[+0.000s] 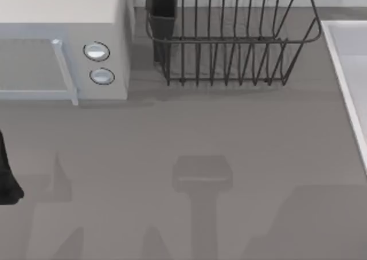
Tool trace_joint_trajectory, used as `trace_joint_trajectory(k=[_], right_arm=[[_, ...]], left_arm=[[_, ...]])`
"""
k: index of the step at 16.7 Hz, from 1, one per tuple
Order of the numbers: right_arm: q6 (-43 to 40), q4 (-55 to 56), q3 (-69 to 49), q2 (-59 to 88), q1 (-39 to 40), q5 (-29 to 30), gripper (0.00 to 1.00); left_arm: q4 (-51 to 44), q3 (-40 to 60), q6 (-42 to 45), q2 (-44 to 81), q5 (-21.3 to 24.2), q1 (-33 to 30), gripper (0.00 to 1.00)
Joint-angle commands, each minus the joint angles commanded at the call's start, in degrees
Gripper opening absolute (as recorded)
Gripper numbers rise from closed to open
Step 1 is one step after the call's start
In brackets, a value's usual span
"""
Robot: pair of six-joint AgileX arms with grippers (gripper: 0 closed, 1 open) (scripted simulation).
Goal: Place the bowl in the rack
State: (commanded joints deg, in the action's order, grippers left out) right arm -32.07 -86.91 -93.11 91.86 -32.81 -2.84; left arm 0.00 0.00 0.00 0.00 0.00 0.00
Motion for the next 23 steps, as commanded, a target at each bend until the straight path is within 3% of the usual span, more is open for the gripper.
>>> trace_joint_trajectory(k=[3, 7, 18, 23], right_arm=[[1.4, 3.6, -0.2, -0.1, 3.7, 2.9, 0.0], [5.9, 15.0, -0.2, -0.5, 16.3, 12.2, 0.0], [26.0, 65.7, 6.7, -4.9, 72.6, 48.6, 0.0], [32.6, 82.7, 10.0, -8.5, 89.4, 61.2, 0.0]], left_arm=[[0.0, 0.0, 0.0, 0.0, 0.0, 0.0, 1.0], [0.0, 0.0, 0.0, 0.0, 0.0, 0.0, 1.0], [0.0, 0.0, 0.0, 0.0, 0.0, 0.0, 1.0], [0.0, 0.0, 0.0, 0.0, 0.0, 0.0, 1.0]])
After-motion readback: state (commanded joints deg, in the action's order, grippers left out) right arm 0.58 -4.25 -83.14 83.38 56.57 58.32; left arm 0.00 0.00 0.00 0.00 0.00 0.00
